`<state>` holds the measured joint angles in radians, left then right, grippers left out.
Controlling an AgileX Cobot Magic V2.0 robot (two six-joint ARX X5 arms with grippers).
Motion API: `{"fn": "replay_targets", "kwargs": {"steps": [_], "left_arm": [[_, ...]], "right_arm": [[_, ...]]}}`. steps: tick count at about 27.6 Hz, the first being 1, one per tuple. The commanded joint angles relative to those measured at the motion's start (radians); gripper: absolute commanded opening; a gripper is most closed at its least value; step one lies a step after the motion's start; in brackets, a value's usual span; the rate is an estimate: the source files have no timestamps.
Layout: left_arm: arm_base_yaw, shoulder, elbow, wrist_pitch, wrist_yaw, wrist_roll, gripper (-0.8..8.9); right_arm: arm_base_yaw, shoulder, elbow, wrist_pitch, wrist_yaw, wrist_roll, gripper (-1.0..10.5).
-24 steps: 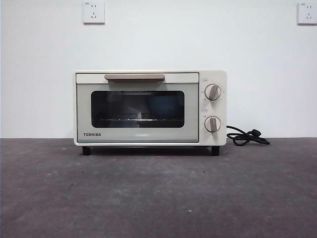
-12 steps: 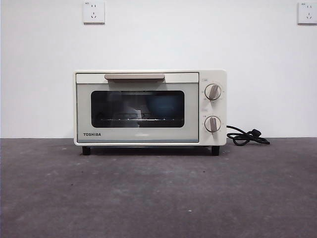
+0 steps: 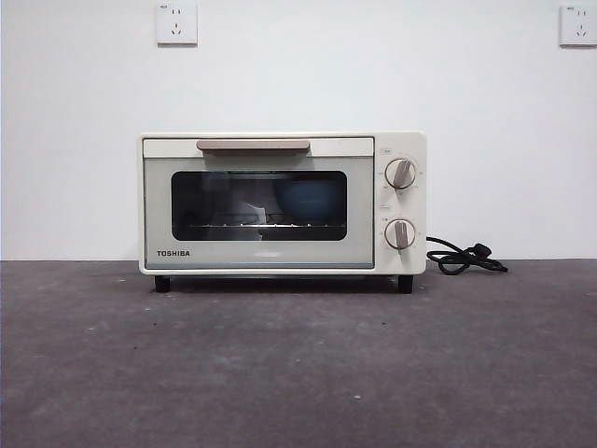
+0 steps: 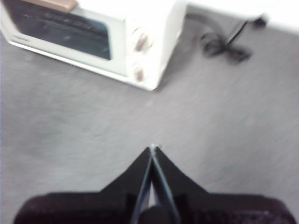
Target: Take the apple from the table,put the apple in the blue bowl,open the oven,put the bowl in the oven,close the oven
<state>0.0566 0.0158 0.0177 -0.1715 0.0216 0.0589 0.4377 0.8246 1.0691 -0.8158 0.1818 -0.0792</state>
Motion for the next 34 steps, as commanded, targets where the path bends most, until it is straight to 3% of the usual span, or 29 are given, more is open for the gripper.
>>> {"fn": "replay_targets", "kwargs": {"steps": [1,4,8,11,20,23,27,34], "left_arm": [[0.003,0.0,-0.01,0.007,0.005,-0.006,-0.04],[0.003,0.002,-0.01,0.007,0.005,-0.006,-0.04],[0.003,0.005,-0.01,0.006,0.005,-0.006,-0.04],[0.003,0.005,-0.01,0.006,0.005,-0.006,-0.04],[0.003,0.006,-0.01,0.006,0.005,-0.006,-0.04],[0.003,0.006,-0.01,0.006,0.005,-0.006,-0.04],[0.004,0.006,-0.01,0.006,0.005,-0.006,-0.04],[0.003,0.006,-0.01,0.006,0.005,-0.006,-0.04]], "right_arm": [[-0.092,-0.054,-0.039,0.034,-0.079,-0.143,0.0],[-0.257,-0.187,-0.184,0.218,-0.169,-0.14,0.0],[-0.391,-0.356,-0.472,0.492,-0.167,-0.14,0.0],[-0.438,-0.446,-0.637,0.583,-0.168,-0.134,0.0],[-0.458,-0.673,-0.945,0.719,-0.162,-0.092,0.0],[-0.457,-0.732,-1.001,0.718,-0.123,-0.045,0.0],[-0.457,-0.794,-1.056,0.713,-0.103,-0.003,0.0],[-0.457,-0.817,-1.055,0.629,-0.096,0.002,0.0]]}}
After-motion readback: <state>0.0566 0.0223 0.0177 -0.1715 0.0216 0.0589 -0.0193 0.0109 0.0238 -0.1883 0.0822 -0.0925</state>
